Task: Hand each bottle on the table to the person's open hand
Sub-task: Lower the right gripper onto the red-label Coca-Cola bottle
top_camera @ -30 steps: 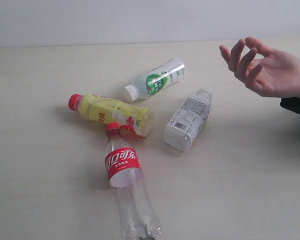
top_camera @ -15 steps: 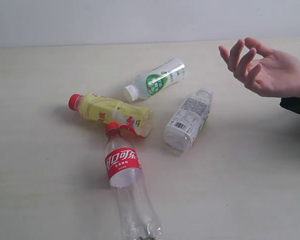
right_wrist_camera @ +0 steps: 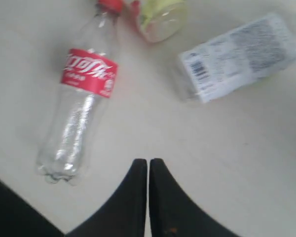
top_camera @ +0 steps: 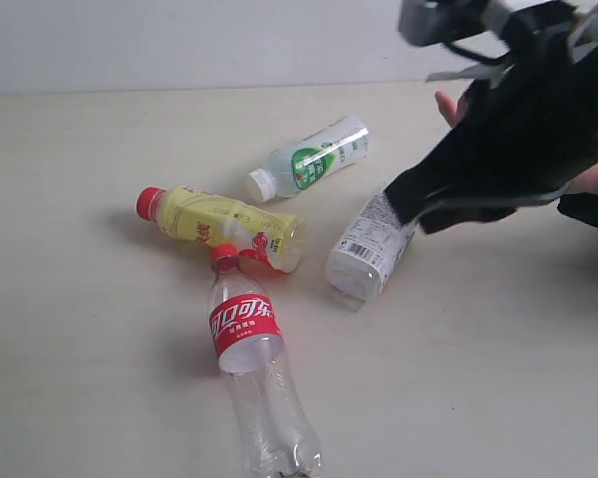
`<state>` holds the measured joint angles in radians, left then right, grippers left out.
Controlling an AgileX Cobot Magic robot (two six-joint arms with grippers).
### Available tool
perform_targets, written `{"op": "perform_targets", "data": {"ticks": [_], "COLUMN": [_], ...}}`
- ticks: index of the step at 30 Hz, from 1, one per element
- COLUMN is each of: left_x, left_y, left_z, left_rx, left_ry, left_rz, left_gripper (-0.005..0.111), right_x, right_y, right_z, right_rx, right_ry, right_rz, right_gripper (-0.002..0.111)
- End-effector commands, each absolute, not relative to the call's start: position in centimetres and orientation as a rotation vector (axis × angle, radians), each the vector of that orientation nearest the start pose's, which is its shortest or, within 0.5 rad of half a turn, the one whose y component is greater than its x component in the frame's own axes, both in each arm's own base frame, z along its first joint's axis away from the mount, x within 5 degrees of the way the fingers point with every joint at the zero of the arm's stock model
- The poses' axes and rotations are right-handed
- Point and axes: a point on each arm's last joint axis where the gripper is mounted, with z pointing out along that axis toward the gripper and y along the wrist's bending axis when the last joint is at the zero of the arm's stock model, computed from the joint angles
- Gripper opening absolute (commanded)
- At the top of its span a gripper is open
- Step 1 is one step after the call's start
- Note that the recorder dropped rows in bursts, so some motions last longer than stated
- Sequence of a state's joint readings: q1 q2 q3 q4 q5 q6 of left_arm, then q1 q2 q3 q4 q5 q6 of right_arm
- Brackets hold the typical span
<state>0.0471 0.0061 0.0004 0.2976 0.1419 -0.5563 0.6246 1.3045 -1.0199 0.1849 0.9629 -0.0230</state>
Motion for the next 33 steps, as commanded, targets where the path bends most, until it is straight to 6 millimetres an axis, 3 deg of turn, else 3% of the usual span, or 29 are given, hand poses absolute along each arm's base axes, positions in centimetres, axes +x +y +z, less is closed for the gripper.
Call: {"op": "perform_targets", "data": {"ticks": [1,8,16,18,25,33], "left_x": [5.6,5.6,5.6,5.6,5.6,5.6], "left_y": [0.7,0.7,0.7,0.7,0.7,0.7], "left_z": [20.1,20.1,20.1,20.1,20.1,20.1], "left_rx": [-0.28,-0.28,-0.28,-0.28,-0.28,-0.28], "left_ry": [1.595,1.595,1.595,1.595,1.595,1.595], "left_rz": [-0.128,-0.128,-0.128,-0.128,-0.128,-0.128], "left_gripper": [0.0,0.0,0.0,0.0,0.0,0.0], "right_x": [17.6,17.1,18.0,18.3,19.2,20.2], "right_y": [19.5,23.5,25.4,25.8,27.0,28.2], "right_z": [28.3,25.1,22.4,21.7,19.7,18.9], "right_rx": [-0.941,-1.055,-1.053,-1.042,-1.032,-0.99], "right_ry": [2.644,2.638,2.701,2.729,2.796,2.812], "right_rz": [0.483,0.491,0.51,0.504,0.475,0.479], "right_gripper": [0.008,0.014,0.016,0.022,0.063,0.073]}}
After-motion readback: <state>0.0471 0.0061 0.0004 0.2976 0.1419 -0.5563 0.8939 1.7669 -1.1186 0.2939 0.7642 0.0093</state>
